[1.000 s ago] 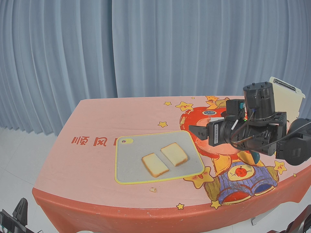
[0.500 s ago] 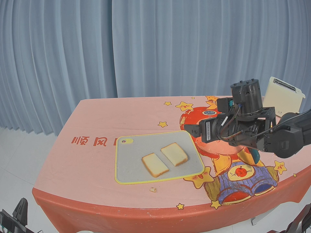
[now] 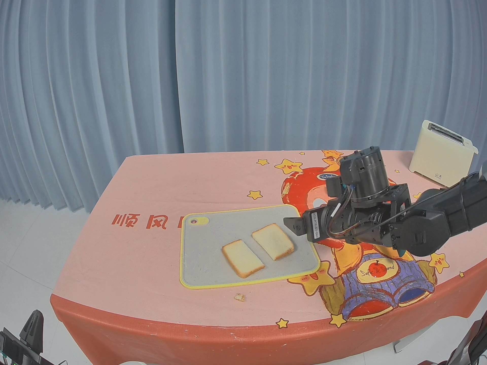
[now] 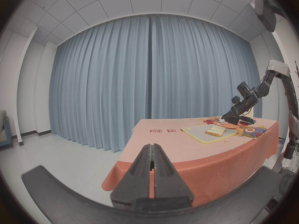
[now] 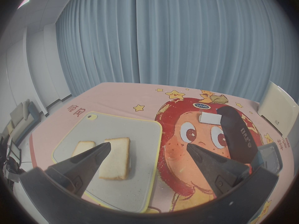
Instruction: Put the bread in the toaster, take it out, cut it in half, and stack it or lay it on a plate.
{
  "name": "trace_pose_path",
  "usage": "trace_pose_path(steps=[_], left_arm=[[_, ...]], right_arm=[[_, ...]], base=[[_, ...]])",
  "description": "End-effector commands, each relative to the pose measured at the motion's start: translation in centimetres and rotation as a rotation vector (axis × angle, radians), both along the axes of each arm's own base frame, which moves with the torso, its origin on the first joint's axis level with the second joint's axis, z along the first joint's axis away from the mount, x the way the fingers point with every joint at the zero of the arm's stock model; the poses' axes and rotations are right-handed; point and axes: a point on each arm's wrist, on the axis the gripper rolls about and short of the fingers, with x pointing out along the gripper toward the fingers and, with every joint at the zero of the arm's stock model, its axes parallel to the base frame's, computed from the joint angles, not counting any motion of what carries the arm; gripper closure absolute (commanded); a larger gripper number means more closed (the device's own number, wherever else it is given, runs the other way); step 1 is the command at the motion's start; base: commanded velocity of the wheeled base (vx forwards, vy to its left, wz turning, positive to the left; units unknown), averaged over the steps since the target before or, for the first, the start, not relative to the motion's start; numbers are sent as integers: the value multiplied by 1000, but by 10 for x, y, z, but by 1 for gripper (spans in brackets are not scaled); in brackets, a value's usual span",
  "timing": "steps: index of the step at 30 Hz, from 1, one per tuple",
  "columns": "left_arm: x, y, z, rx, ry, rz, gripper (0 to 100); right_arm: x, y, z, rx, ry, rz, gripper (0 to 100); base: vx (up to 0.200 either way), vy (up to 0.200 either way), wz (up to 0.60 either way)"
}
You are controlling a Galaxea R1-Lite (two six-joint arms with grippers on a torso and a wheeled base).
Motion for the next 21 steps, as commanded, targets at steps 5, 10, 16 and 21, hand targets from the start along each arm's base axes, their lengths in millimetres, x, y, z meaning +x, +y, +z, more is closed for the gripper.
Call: trace_pose_path(steps=[5, 10, 16, 21], left_arm=[[1, 0, -5, 0, 19, 1, 100], [1, 0, -5, 0, 19, 1, 100], [1, 0, -5, 0, 19, 1, 100], [1, 0, -5, 0, 19, 1, 100]], right_arm=[[-2, -2, -21, -60, 47, 14, 0], [0, -1, -23, -67, 48, 6, 0], [5, 2, -26, -82, 38, 12, 0], [10, 7, -25, -82, 33, 16, 0]], base=[[0, 0, 0], [0, 0, 0], [0, 0, 0], [0, 0, 0]])
